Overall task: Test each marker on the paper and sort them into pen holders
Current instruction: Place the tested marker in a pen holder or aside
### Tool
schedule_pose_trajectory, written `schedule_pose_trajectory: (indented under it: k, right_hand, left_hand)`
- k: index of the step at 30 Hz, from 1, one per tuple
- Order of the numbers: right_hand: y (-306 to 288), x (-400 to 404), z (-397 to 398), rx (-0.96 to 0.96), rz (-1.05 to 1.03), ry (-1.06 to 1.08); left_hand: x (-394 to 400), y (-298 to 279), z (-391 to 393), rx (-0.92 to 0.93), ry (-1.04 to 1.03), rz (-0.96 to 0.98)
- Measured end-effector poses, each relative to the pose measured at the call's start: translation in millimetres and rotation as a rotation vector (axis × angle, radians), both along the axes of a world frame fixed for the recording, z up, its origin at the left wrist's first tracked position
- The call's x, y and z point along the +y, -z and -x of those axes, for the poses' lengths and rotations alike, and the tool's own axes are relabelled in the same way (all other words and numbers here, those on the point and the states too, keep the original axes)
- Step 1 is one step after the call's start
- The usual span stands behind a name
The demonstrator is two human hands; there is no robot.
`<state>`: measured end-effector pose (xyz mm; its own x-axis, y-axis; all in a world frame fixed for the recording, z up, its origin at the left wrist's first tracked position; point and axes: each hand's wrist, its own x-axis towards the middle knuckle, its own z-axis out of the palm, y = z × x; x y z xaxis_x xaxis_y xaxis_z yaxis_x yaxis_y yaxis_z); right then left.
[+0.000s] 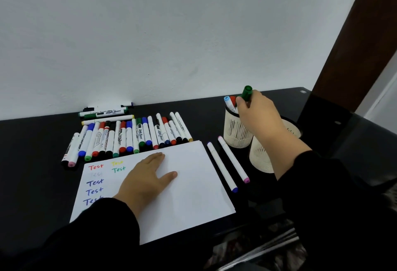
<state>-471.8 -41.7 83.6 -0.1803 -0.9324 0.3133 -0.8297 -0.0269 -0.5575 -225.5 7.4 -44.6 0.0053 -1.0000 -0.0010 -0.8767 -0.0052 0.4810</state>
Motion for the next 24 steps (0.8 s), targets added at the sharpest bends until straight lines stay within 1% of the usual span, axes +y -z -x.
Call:
schedule_pose_trajectory:
  k: [3, 7, 14, 20, 24]
  right_hand:
    - [-0.5, -5.8, -0.1, 0.026, 0.005, 0.005]
    - [0.9, -4.3, -3.3, 0.003, 0.019, -0.033]
    - [4.5, -8.7, -5.0, 0.167, -0.015, -0.032]
    - [5.9, -18.9, -3.5, 0.324, -0.137, -0.033]
    - [10.1, -21.2, -1.5, 0.376, -0.1, -0.027]
  left_hand:
    - [-0.4, -0.8, 1.1, -0.018, 0.002, 0.002]
    - [-0.8, 0.6, 1.1, -0.042, 0.006, -0.003]
    - [-1.4, 2.5, -0.2, -0.038, 0.001, -0.001]
    - [-0.7, 1.7, 0.3, -0.047, 0.0, -0.014]
    - [0.0, 1.2, 0.3, -0.039, -0.001, -0.015]
